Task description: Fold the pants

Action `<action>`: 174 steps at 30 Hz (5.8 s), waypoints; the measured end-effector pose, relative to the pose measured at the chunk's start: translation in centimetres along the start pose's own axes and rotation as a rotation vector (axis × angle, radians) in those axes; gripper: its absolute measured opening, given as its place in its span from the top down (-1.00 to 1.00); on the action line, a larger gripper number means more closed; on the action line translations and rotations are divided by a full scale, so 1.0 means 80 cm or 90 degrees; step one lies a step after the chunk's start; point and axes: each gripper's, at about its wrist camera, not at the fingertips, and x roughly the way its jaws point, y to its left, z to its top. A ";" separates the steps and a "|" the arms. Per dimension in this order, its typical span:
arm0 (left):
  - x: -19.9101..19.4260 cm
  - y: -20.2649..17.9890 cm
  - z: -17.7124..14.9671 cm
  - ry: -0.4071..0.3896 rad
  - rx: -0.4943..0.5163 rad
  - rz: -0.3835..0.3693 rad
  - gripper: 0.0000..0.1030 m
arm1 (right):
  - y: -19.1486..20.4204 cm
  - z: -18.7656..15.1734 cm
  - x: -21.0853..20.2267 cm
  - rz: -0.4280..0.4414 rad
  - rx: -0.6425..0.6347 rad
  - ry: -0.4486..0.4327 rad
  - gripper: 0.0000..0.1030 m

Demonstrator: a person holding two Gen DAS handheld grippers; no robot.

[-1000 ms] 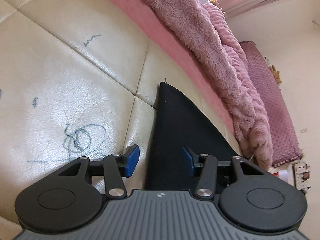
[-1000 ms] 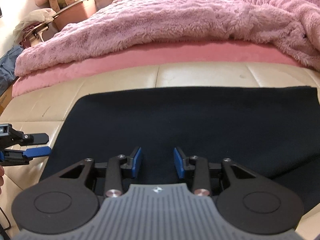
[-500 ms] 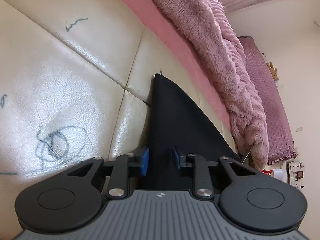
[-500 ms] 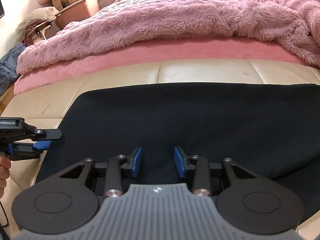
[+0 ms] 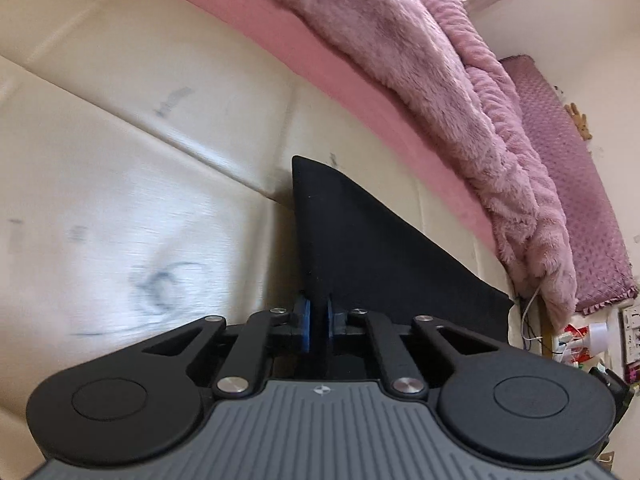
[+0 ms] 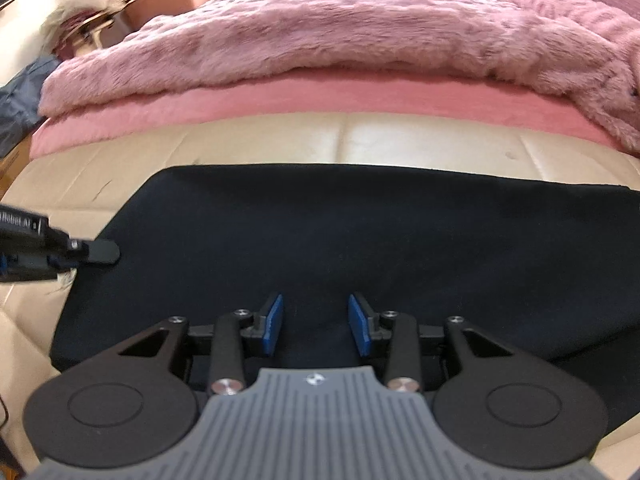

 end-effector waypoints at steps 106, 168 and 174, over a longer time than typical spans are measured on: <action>-0.039 -0.033 -0.003 0.015 0.055 0.112 0.54 | -0.056 0.048 -0.018 0.081 0.163 0.012 0.95; -0.035 -0.080 -0.090 0.025 0.229 0.119 0.58 | -0.066 -0.060 -0.091 0.023 0.160 -0.010 0.55; -0.034 -0.087 -0.102 0.026 0.261 0.128 0.62 | -0.078 -0.068 -0.114 0.081 0.244 -0.050 0.92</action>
